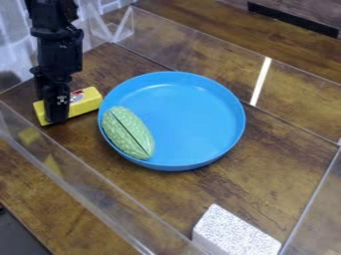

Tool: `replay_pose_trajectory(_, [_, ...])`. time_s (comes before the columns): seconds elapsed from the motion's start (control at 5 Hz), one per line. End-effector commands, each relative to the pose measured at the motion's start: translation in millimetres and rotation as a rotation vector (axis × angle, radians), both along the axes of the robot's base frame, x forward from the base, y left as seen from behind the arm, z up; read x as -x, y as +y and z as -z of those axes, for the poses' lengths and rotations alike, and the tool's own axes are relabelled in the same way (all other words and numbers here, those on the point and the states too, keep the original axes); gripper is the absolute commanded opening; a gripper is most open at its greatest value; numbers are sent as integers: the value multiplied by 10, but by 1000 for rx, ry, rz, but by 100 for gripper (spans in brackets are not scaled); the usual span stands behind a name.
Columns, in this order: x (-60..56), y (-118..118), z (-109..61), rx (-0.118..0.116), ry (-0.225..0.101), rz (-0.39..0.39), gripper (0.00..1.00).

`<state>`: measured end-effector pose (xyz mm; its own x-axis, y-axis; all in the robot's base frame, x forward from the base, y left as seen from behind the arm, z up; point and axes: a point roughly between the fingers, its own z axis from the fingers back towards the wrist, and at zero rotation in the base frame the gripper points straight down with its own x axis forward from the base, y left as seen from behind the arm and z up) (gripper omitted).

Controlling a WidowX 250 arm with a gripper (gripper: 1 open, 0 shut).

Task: Put the yellow block in the blue tray

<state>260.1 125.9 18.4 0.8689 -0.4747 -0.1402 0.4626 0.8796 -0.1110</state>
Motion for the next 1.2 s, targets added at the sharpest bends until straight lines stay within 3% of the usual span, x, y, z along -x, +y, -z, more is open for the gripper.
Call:
replay_pose_trajectory(0.0, [-52, 81, -80, -6, -37, -23, 0])
replay_pose_trajectory(1.0, [-151, -5, -134, 16, -53, -14, 0])
